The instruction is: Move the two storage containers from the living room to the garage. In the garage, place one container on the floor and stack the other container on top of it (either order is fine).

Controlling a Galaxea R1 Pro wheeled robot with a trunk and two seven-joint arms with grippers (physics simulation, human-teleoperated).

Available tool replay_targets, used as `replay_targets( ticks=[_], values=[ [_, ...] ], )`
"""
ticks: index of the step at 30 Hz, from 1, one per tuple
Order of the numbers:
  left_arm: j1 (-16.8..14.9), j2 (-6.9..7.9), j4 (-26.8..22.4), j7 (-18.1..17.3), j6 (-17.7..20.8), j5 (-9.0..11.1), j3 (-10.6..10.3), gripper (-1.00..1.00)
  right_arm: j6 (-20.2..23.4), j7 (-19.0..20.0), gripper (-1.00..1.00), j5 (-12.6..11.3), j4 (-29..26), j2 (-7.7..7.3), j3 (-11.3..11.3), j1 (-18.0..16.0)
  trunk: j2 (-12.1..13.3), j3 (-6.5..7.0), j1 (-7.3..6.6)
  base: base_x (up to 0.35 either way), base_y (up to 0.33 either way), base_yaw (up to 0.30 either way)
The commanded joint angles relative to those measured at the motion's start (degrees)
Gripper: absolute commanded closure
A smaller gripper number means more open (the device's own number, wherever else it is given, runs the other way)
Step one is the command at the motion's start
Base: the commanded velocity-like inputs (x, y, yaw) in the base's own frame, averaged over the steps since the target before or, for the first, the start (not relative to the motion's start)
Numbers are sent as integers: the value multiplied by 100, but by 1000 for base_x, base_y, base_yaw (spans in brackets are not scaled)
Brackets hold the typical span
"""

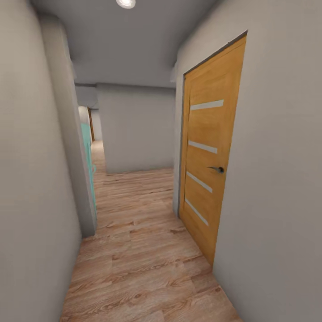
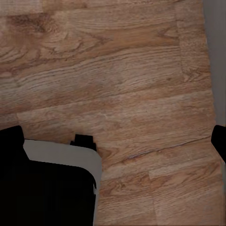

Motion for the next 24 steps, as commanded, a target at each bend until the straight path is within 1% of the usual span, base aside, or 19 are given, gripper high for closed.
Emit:
replay_targets(
  ticks=[1,21,24],
  values=[
    [-6,-1,7,-5,-16,28,-7,-100,-32,-25,-100,53,18,-2,-33,-8,-6,-8,4,321,0,298],
    [-6,-2,7,-5,-15,20,-7,-100,-13,-38,-100,31,18,6,-45,-8,-6,-8,4,321,0,298],
    [-6,-8,7,-5,-15,20,-15,-100,-26,-32,-100,33,18,-7,-63,-8,-6,-8,4,320,0,162]
  ],
)
